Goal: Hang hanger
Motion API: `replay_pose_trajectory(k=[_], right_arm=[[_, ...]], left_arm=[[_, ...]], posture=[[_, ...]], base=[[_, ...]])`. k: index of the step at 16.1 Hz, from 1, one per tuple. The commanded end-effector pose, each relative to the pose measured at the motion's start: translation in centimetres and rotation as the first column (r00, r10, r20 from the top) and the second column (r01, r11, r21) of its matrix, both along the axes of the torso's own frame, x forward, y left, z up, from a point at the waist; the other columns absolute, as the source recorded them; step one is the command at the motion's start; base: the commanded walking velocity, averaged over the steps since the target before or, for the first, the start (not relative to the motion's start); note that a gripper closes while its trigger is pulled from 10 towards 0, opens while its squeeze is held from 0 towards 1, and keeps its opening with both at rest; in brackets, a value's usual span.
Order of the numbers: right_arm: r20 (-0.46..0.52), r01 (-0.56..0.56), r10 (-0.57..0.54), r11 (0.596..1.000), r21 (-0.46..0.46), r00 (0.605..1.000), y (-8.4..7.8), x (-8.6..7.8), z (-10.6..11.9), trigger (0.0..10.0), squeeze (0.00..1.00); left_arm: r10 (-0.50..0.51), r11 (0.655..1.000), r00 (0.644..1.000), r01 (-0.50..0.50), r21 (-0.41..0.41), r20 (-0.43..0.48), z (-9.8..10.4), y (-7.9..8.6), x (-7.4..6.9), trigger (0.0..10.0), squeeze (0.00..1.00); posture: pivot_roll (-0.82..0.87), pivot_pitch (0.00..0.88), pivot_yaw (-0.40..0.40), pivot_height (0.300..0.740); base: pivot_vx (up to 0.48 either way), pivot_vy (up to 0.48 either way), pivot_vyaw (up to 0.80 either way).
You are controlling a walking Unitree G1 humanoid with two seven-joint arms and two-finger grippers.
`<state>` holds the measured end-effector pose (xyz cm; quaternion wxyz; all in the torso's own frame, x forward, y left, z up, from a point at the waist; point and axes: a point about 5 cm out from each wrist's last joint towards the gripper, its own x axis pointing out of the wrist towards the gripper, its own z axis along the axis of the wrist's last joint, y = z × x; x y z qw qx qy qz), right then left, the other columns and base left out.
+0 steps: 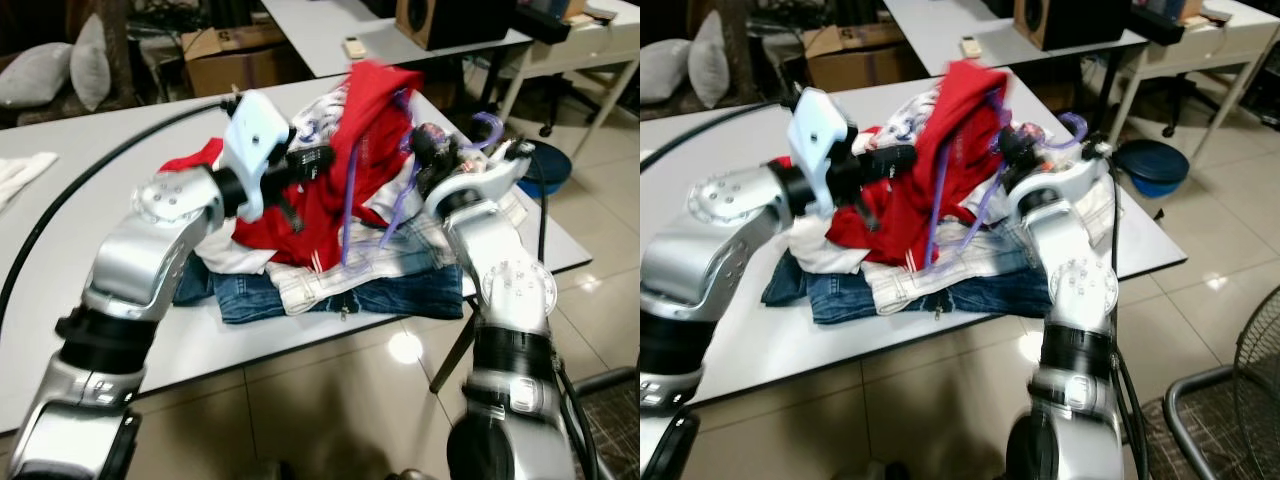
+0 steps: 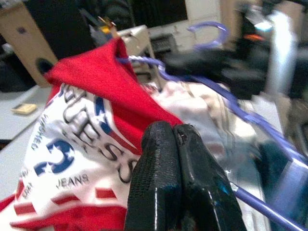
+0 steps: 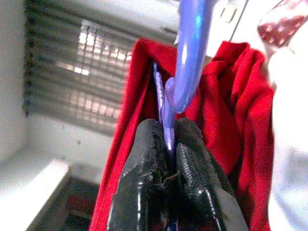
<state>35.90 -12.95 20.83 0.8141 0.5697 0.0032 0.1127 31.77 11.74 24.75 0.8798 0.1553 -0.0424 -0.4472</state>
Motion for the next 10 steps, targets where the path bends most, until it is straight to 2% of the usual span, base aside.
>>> replay_pose_trajectory(k=[1, 5, 6, 10], right_arm=[[-0.005, 0.060, -0.060, 0.998, 0.006, 0.998, -0.7, 0.7, -0.2, 10.0, 0.00], [-0.009, 0.107, -0.107, 0.992, 0.070, 0.994, -0.9, 2.2, 0.3, 10.0, 0.00], [-0.021, 0.138, -0.136, 0.986, 0.095, 0.990, -1.0, 2.9, 0.3, 10.0, 0.00], [-0.032, 0.181, -0.178, 0.973, 0.146, 0.984, -1.4, 3.9, 0.4, 10.0, 0.00]], left_arm=[[-0.040, 0.999, 0.999, 0.040, 0.019, -0.006, 0.2, 0.0, -0.5, 0.0, 0.00], [-0.095, 0.994, 0.992, 0.099, 0.040, -0.079, -0.3, 0.3, -1.3, 0.0, 0.00], [-0.099, 0.990, 0.989, 0.110, 0.089, -0.113, -1.0, 0.7, -1.5, 0.0, 0.00], [-0.114, 0.973, 0.973, 0.150, 0.177, -0.202, -2.5, 2.2, -2.4, 0.0, 0.00]], posture=[[-0.03, 0.016, 0.043, 0.740], [0.00, 0.009, 0.032, 0.740], [0.01, 0.005, 0.026, 0.740], [0.02, 0.000, 0.012, 0.740]], base=[[0.000, 0.000, 0.00], [0.000, 0.000, 0.00], [0.000, 0.000, 0.00], [0.000, 0.000, 0.00]])
